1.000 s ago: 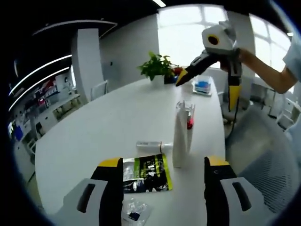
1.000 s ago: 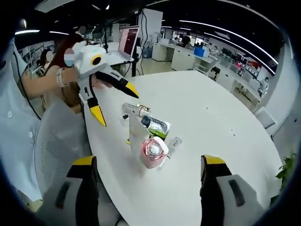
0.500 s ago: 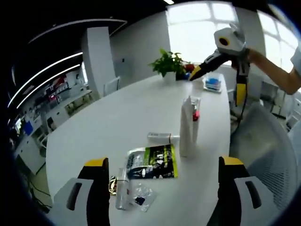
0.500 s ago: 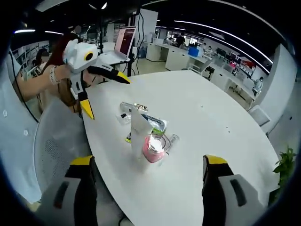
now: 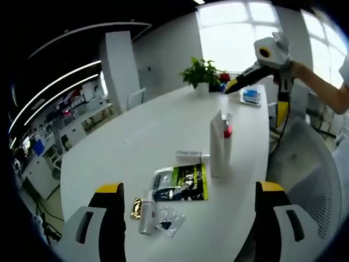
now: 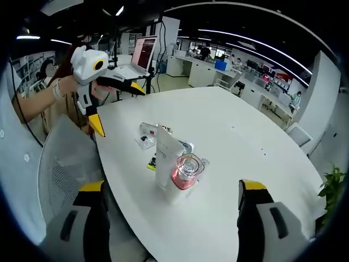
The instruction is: Arrange the skincare products in the storage area until every visible bottle or jar stands upright without overlapping.
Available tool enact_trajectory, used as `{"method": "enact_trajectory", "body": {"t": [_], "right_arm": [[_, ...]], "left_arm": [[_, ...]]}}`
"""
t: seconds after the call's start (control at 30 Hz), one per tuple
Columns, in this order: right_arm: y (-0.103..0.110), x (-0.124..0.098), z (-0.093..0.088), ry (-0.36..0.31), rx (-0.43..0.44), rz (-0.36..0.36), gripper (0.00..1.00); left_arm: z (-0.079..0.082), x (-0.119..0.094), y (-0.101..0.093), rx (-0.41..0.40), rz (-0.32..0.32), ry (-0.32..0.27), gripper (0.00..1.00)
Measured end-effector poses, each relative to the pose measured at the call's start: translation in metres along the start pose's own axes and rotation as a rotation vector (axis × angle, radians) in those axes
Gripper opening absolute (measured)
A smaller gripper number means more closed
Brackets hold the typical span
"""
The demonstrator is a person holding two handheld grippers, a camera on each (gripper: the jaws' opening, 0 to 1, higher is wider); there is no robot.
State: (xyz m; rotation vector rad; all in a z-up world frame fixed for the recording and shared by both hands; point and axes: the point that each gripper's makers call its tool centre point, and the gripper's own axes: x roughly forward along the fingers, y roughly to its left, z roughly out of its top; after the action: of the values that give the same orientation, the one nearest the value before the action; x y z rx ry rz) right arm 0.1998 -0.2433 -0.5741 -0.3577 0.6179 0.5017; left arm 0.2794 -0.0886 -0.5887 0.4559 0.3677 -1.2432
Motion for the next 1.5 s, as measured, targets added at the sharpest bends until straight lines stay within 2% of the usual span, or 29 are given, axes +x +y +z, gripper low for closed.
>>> {"method": "enact_trajectory", "body": {"t": [0.03,0.27,0.4,0.63,0.73,0.87,0.97,1.03,1.13,1.33,1.37,1.43,1.5], "right_arm": [[0.002,-0.001,-0.001,-0.008,0.006,-0.001,1.00],[0.002,0.003,-0.012,-0.003,0.032,-0.007,0.99],[0.002,0.005,-0.013,-0.010,0.048,-0.002,0.95],[-0.002,0.009,-0.018,-0.005,0.073,-0.008,0.80],[0.000,0.010,-0.024,0.025,0.079,0.011,0.71],[0.000,0.011,-0.027,0.034,0.084,0.009,0.65],[0.001,0.011,-0.028,0.034,0.080,0.016,0.59],[0.007,0.012,-0.031,0.043,0.086,0.053,0.56],[0.011,0.015,-0.034,0.052,0.089,0.063,0.50],[0.015,0.015,-0.037,0.056,0.108,0.078,0.38],[0.017,0.015,-0.042,0.083,0.124,0.094,0.36],[0.017,0.016,-0.042,0.081,0.121,0.093,0.36],[0.019,0.016,-0.043,0.081,0.135,0.101,0.35]], "left_arm": [[-0.001,0.001,0.002,-0.011,0.016,0.004,0.97],[-0.008,0.004,0.012,0.004,0.017,0.041,0.97],[-0.007,0.005,0.016,0.015,0.016,0.045,0.97],[-0.015,0.012,0.028,0.029,0.012,0.080,0.97],[-0.019,0.014,0.036,0.026,0.017,0.095,0.97],[-0.028,0.019,0.043,0.017,0.021,0.126,0.97],[-0.033,0.022,0.042,0.007,0.012,0.141,0.97],[-0.037,0.025,0.048,0.005,0.010,0.147,0.97],[-0.047,0.030,0.049,0.004,-0.010,0.190,0.97],[-0.059,0.045,0.055,0.002,-0.037,0.228,0.97],[-0.061,0.046,0.056,0.004,-0.037,0.241,0.97],[-0.067,0.051,0.058,0.030,-0.044,0.274,0.94],[-0.069,0.055,0.059,0.032,-0.049,0.281,0.94]]}}
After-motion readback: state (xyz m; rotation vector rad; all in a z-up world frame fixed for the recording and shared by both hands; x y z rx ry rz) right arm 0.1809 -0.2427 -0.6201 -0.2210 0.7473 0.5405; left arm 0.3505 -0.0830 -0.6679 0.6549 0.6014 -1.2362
